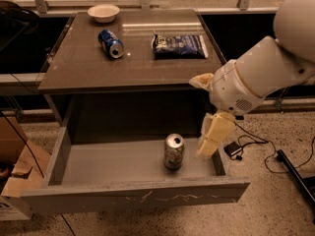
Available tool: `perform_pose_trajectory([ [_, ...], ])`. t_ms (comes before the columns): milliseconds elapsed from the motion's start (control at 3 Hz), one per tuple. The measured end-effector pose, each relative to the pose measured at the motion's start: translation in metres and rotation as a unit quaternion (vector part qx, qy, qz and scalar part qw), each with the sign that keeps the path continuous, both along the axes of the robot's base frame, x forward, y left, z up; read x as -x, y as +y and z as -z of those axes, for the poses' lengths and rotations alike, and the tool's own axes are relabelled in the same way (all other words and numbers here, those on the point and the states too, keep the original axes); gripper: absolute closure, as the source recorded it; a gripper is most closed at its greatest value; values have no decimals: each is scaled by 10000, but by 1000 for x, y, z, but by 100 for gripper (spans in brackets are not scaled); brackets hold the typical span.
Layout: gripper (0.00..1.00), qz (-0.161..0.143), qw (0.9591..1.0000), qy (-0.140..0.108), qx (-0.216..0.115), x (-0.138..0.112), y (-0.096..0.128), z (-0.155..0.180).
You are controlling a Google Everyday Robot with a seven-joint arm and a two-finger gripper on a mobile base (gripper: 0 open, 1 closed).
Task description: Pick 7up can from top drawer and place on counter
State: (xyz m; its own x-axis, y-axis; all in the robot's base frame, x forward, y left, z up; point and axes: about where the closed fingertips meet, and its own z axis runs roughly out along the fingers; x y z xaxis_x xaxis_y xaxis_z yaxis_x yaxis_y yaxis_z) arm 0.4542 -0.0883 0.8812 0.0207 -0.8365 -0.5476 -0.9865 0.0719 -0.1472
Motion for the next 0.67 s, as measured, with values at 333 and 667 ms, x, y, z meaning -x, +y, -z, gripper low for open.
perform_pose_trajectory([
  [333,0,-19,10000,58,-59,-2,2,5],
  [667,0,193,9992,347,14,-10,8,33],
])
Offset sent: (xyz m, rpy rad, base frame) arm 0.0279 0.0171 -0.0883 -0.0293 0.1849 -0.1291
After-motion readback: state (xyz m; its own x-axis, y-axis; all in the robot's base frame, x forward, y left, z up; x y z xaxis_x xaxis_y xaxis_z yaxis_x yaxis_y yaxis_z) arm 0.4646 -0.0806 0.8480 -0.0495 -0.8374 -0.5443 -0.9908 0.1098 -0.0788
